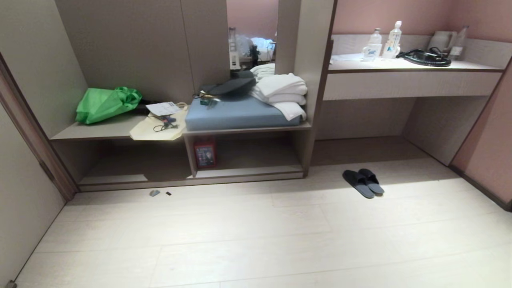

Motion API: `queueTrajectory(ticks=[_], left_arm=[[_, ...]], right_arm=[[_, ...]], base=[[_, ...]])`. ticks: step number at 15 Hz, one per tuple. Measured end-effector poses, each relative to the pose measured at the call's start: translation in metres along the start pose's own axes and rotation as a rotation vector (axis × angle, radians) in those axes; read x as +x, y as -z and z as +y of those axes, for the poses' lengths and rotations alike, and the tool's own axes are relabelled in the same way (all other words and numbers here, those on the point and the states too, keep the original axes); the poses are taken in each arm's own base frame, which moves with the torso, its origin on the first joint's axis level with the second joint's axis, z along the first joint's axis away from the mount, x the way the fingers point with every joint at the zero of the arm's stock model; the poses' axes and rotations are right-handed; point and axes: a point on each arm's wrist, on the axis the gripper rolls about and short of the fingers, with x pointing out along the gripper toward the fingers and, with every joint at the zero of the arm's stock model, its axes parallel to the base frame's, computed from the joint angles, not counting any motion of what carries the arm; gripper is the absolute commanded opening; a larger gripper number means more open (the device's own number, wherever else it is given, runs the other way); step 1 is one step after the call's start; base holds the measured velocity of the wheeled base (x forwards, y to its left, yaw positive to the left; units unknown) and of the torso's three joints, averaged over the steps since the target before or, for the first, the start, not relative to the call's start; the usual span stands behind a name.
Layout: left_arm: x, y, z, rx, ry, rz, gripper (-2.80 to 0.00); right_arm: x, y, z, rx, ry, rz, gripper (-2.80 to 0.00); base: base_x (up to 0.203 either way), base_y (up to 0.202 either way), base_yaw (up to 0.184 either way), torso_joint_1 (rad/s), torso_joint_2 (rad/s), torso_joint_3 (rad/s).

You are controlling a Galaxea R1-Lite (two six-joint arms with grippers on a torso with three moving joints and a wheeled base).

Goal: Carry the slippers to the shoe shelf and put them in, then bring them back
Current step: Pick up the slippers on the floor

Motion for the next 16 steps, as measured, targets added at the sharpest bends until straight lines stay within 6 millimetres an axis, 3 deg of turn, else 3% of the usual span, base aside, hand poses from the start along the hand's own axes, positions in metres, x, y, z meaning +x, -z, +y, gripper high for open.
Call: queueTrajectory(ticks=[16], left_arm=[[0.0000, 0.0000, 0.0000, 0.000, 0.000, 0.000, -2.80]], right_arm=[[0.0000, 0.0000, 0.0000, 0.001, 0.000, 0.000, -2.80]], base=[[0.196, 0.000, 0.000, 0.003, 0.00, 0.002]])
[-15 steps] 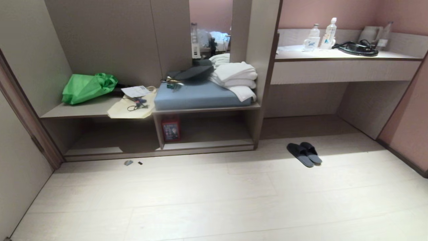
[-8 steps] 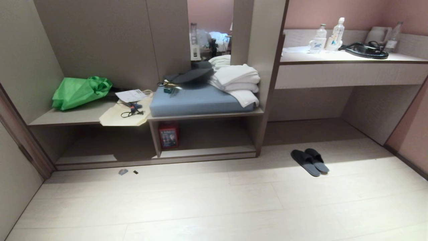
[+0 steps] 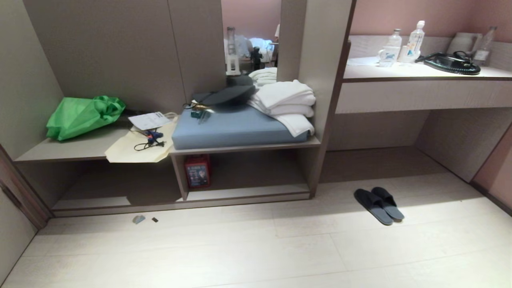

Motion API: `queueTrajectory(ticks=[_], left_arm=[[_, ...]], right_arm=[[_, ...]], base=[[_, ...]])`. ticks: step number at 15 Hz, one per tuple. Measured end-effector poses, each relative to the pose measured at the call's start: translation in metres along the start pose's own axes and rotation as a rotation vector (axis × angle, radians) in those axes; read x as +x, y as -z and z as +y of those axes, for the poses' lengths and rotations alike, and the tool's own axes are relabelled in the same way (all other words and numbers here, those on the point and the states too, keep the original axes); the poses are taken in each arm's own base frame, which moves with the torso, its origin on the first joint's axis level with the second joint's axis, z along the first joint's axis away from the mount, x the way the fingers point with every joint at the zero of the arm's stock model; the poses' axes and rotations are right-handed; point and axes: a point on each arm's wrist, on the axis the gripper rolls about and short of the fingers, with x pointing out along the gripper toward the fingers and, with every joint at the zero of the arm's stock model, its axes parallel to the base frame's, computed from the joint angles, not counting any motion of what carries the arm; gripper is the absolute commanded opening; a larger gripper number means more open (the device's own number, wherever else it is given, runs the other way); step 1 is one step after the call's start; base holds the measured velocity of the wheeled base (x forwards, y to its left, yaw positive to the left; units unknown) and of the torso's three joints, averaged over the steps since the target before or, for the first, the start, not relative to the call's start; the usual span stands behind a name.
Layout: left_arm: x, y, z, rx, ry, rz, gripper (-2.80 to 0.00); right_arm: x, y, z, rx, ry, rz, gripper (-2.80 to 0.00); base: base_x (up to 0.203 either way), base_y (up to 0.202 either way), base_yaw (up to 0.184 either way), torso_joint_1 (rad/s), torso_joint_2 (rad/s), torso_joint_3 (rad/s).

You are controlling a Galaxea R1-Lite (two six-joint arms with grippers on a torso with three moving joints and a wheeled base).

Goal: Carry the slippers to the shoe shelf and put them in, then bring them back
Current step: Pick up the slippers on the floor

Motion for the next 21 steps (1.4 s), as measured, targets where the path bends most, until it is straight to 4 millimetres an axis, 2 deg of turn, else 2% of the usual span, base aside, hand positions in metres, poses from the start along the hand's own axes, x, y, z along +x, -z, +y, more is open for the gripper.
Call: queueTrajectory(ticks=[21], left_arm=[[0.0000, 0.0000, 0.0000, 0.000, 0.000, 0.000, -2.80]], right_arm=[[0.0000, 0.0001, 0.0000, 0.000, 0.000, 0.000, -2.80]], base=[[0.196, 0.000, -0.001, 0.003, 0.00, 0.003]])
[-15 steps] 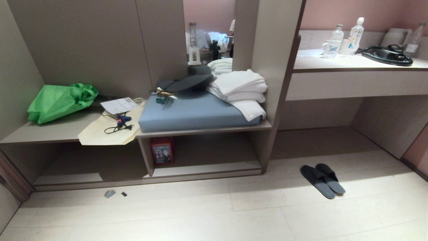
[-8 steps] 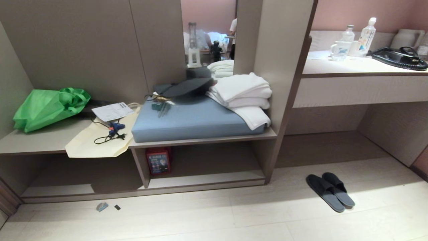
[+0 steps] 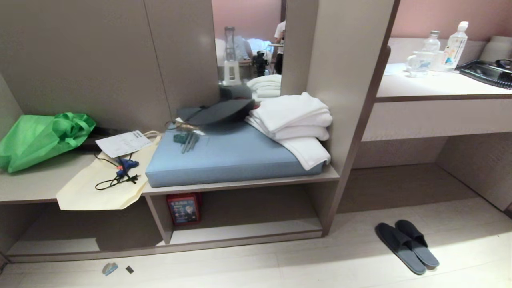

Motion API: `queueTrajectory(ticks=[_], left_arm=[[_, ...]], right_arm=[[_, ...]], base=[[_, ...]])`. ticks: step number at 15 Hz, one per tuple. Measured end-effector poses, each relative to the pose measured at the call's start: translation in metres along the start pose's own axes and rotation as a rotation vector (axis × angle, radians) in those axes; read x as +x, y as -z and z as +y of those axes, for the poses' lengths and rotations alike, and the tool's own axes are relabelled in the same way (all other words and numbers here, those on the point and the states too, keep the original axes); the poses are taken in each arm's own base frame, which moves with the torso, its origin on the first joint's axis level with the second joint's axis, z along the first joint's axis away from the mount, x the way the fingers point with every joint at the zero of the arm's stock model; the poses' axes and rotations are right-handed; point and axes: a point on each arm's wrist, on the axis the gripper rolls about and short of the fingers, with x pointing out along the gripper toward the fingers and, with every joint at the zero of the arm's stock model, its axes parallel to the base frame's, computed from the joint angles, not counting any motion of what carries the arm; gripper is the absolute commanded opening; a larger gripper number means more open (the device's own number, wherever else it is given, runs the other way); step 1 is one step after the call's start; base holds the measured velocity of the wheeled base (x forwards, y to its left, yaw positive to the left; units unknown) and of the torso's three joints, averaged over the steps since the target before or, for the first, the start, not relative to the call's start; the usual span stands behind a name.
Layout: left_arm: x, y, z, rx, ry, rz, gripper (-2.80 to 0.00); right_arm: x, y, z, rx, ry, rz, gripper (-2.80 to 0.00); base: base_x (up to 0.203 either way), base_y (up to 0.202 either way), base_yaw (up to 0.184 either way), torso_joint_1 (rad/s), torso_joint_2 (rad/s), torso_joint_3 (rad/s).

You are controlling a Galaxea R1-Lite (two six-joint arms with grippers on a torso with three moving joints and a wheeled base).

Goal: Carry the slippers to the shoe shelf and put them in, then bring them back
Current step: Pick up the slippers on the floor

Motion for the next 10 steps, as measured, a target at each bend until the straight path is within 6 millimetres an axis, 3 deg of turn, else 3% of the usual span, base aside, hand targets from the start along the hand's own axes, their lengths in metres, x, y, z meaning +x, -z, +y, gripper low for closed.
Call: queueTrajectory(ticks=[4, 10], left_arm=[[0.0000, 0.0000, 0.0000, 0.000, 0.000, 0.000, -2.80], [0.0000, 0.0000, 0.0000, 0.000, 0.000, 0.000, -2.80]], right_arm=[[-0.0001, -0.0002, 0.0000, 0.000, 0.001, 0.000, -2.80], [0.0000, 0.0001, 0.0000, 0.000, 0.000, 0.001, -2.80]], base=[[0.183, 0.000, 0.000, 0.003, 0.00, 0.002], [0.010, 0.000, 0.000, 0.003, 0.00, 0.000]])
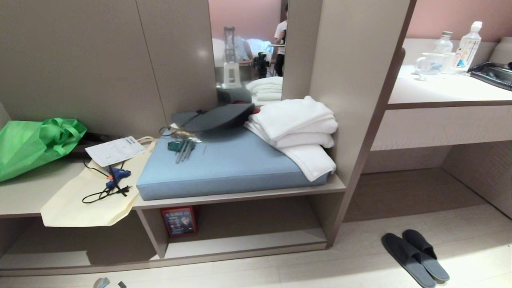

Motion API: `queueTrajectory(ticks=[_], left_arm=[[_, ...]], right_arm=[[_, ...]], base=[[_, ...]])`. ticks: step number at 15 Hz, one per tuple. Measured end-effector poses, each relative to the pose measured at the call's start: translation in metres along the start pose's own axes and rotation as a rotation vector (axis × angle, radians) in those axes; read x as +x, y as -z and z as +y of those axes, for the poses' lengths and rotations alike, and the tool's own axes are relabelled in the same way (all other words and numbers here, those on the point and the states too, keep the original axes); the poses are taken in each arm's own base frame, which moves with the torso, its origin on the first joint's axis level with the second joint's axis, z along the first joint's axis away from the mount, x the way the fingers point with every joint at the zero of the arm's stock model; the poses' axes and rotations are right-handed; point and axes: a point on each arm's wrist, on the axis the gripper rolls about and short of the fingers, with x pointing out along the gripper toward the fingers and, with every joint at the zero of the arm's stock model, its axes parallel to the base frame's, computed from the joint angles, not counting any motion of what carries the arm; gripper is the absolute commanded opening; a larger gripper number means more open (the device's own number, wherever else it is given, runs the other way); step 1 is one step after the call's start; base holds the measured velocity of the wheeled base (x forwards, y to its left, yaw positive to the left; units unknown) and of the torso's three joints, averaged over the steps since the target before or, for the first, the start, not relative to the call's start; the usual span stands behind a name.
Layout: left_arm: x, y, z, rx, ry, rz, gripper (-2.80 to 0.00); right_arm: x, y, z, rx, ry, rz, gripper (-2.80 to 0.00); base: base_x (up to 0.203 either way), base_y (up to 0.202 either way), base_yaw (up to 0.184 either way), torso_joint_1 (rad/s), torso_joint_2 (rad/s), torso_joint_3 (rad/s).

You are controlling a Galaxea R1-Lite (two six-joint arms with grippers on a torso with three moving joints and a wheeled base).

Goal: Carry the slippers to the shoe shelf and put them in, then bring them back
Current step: Pick up the slippers on the floor

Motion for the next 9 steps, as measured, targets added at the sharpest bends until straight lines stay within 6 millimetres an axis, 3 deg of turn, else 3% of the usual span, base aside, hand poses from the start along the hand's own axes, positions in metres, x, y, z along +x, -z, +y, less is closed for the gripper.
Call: queueTrajectory(ticks=[9], left_arm=[[0.0000, 0.0000, 0.0000, -0.001, 0.000, 0.000, -2.80]], right_arm=[[0.0000, 0.0000, 0.0000, 0.000, 0.000, 0.000, -2.80]], base=[[0.000, 0.000, 0.000, 0.000, 0.00, 0.000]])
